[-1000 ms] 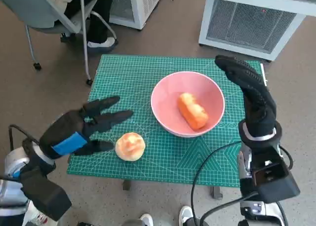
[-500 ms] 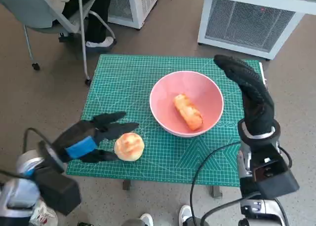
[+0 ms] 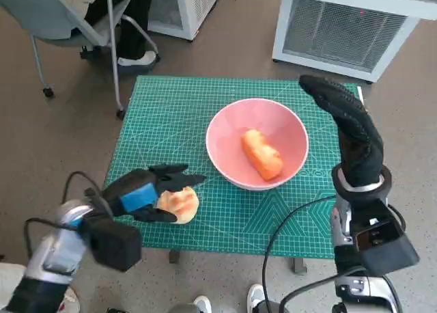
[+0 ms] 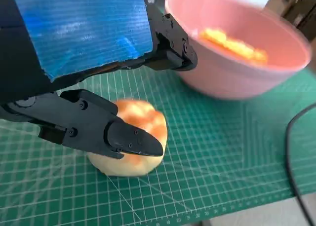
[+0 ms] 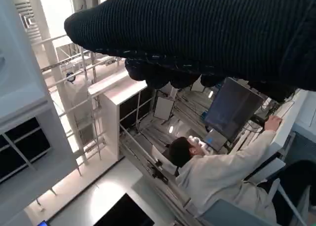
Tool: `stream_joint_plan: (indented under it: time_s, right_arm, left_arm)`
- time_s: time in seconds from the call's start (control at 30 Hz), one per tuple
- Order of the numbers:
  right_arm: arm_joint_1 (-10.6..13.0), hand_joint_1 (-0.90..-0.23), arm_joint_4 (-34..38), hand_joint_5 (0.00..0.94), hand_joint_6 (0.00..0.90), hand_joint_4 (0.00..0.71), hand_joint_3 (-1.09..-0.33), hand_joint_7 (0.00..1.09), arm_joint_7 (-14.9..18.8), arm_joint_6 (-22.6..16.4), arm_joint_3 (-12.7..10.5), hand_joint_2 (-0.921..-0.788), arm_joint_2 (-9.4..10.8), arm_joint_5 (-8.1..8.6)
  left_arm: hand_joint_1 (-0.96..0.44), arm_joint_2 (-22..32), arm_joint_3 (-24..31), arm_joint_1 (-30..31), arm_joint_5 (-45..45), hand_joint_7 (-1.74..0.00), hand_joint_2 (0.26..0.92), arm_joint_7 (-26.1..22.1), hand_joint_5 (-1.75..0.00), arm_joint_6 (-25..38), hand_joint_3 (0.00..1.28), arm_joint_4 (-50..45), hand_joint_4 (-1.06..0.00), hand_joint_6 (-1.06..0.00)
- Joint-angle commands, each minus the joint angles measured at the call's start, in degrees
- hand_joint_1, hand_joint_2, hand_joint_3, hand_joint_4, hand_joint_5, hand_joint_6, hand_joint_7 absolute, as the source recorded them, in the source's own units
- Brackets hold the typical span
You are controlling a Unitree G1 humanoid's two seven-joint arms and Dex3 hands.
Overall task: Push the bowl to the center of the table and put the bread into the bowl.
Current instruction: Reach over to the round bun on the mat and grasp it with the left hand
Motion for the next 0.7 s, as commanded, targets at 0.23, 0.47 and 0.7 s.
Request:
stream_joint_plan:
  time_s: [0.23,0.47,0.7]
  right_arm:
    - [0.75,-0.629,-0.32,0.001,-0.001,0.27,-0.816,0.59,1.33,0.79,0.25,-0.921,-0.6,1.18]
    - [0.83,-0.628,-0.22,0.001,-0.001,0.27,-0.817,0.59,1.51,0.41,0.12,-0.921,-0.55,1.11]
    - [0.55,-0.629,0.51,0.001,-0.001,0.269,-0.818,0.59,1.5,-0.02,0.0,-0.921,-0.42,0.98]
  left_arm:
    - [-0.03,0.02,-2.95,-2.45,3.21,-0.54,0.917,-3.04,-0.49,6.09,0.07,2.35,-0.6,-0.63]
    - [0.0,1.14,-1.53,-0.64,3.01,-1.14,0.92,-2.48,-1.18,7.81,0.11,-1.35,-0.65,-0.56]
    - [0.0,2.73,2.62,1.05,-0.05,-1.22,0.92,-2.87,-1.18,8.86,0.1,-8.15,-0.67,-0.57]
